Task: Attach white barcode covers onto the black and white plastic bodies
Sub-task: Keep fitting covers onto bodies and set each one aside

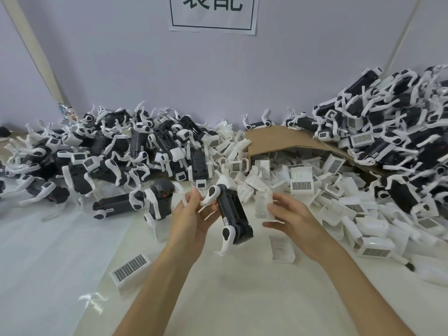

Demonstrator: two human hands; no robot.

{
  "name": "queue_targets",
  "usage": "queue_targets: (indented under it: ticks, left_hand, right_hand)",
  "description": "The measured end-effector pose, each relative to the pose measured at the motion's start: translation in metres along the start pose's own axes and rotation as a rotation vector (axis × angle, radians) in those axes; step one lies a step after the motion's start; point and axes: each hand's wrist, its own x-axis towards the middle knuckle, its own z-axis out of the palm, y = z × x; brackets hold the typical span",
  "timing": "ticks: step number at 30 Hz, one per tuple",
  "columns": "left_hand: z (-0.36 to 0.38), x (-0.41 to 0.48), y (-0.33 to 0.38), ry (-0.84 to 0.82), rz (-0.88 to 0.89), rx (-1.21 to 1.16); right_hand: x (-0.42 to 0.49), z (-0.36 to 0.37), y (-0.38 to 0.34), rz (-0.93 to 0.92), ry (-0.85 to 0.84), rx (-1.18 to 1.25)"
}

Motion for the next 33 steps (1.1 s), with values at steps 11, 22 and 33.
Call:
queue_targets:
  ticks: [11,22,33]
  left_hand:
    - [-0.002,0.003,-0.004,0.030,-0.052,0.040]
    - [-0.001,0.002,-0.008,-0.028,-0.042,0.037]
    - [0.001,0.001,-0.011,-0.088,-0.051,-0.062]
  right_hand:
    - [-0.004,0.015,0.005,-0.261,0.164,-0.357]
    - [-0.009,0.022,0.005,-0.228,-0.108,-0.118]
    - [-0.009,0.030,0.000,-0.170,-0.071,0.040]
